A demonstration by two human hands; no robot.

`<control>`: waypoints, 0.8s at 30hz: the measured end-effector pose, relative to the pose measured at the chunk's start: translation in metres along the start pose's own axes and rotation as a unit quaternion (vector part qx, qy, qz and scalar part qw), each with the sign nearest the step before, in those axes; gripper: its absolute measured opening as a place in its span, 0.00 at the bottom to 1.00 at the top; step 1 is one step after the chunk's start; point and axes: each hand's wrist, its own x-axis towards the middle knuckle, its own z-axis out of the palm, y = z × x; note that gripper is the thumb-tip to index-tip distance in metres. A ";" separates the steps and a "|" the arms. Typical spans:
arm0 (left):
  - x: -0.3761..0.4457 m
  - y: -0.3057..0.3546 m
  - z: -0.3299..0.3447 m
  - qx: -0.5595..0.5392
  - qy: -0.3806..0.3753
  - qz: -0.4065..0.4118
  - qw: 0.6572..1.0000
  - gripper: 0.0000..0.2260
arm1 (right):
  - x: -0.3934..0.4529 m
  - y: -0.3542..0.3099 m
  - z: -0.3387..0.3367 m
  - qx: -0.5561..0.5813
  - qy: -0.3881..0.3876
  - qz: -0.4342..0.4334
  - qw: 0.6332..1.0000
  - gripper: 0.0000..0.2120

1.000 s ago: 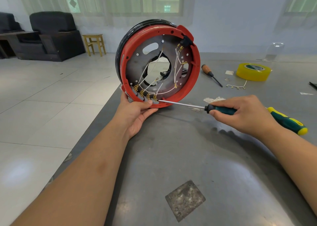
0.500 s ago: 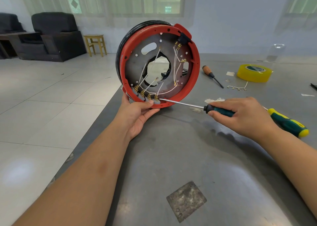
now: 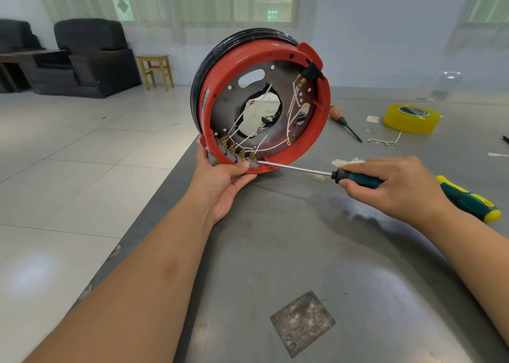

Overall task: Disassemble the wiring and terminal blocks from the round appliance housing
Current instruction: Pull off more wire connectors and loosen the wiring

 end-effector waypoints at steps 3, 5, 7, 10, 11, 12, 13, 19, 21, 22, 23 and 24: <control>0.000 0.000 0.000 -0.004 0.001 0.000 1.000 0.41 | 0.000 0.000 0.000 -0.009 0.002 -0.004 1.000 0.13; -0.001 0.001 -0.001 -0.009 0.001 0.000 1.000 0.40 | 0.000 -0.002 -0.001 -0.013 0.000 -0.009 1.000 0.14; -0.001 0.001 -0.001 -0.012 0.003 0.003 1.000 0.40 | -0.001 -0.005 -0.002 -0.010 -0.005 -0.018 1.000 0.14; -0.001 0.001 -0.001 -0.026 0.010 0.006 1.000 0.40 | -0.001 -0.009 -0.001 -0.011 -0.007 -0.033 0.999 0.15; -0.001 0.001 -0.001 -0.030 0.015 0.006 0.999 0.41 | -0.001 -0.010 -0.001 -0.015 -0.005 -0.037 0.999 0.15; -0.001 0.002 -0.001 -0.034 0.022 0.006 0.999 0.42 | -0.001 -0.011 0.000 -0.019 -0.001 -0.040 0.999 0.15; -0.001 0.002 -0.001 -0.038 0.028 0.006 0.999 0.42 | -0.001 -0.012 0.001 -0.023 0.005 -0.045 0.999 0.15; -0.002 0.003 -0.001 -0.050 0.040 0.010 0.998 0.42 | -0.002 -0.015 0.006 -0.029 0.013 -0.070 0.997 0.17; -0.002 0.003 -0.001 -0.058 0.038 0.011 0.998 0.42 | -0.001 -0.013 0.005 -0.022 0.015 -0.065 0.998 0.16; -0.003 0.003 -0.001 -0.057 0.036 0.012 0.998 0.42 | -0.001 -0.013 0.004 -0.017 0.016 -0.057 0.998 0.15; -0.003 0.003 -0.001 -0.052 0.032 0.015 0.998 0.41 | 0.000 -0.012 0.002 -0.013 0.016 -0.049 0.999 0.14; -0.004 0.002 -0.001 -0.043 0.027 0.020 0.999 0.41 | 0.001 -0.012 0.000 -0.009 0.012 -0.043 0.999 0.14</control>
